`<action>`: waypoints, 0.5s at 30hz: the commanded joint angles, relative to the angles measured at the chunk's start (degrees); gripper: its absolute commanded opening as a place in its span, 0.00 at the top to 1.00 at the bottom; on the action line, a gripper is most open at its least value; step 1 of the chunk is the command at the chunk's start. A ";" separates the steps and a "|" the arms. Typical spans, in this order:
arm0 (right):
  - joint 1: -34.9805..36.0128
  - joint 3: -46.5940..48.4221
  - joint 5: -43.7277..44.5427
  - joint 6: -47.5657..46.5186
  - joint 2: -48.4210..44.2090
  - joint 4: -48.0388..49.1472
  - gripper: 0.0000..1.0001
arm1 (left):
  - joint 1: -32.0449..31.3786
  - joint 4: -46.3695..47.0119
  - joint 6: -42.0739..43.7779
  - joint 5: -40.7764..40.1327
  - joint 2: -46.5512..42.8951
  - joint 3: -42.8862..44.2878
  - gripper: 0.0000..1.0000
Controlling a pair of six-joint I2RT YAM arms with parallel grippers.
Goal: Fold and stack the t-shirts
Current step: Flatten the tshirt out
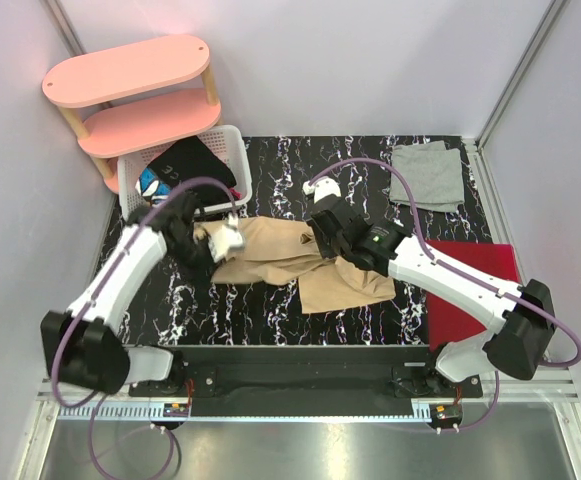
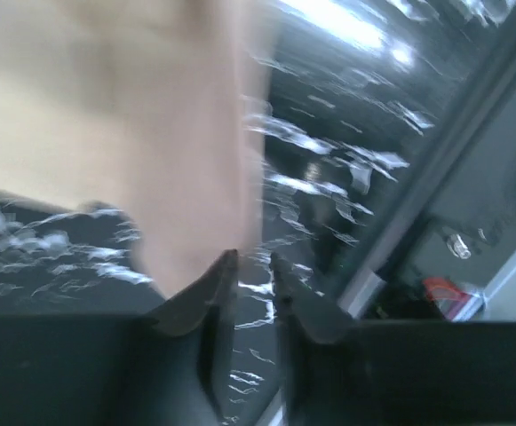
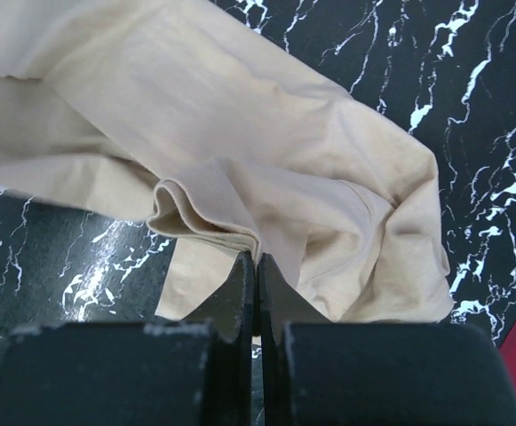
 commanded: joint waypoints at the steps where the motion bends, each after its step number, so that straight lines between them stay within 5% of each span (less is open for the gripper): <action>1: 0.13 3.12 3.48 -0.60 -1.49 0.18 1.00 | -7.25 -18.12 3.62 -6.68 -5.81 -12.13 0.53; 2: 0.04 3.29 3.48 -0.60 -1.49 0.27 1.00 | -7.52 -18.12 3.44 -7.40 -6.17 -12.92 0.39; 5: 0.04 3.29 3.40 -0.34 -1.67 0.36 1.00 | -7.34 -17.33 3.18 -10.12 -6.35 -12.93 0.32; 9: 0.04 3.12 2.87 0.01 -1.75 0.44 1.00 | -3.05 -9.44 2.22 -11.62 -5.74 -7.42 0.32; 15: 0.04 1.98 1.29 1.06 -1.75 0.71 1.00 | 1.97 14.82 -5.16 -14.87 3.29 -7.65 0.42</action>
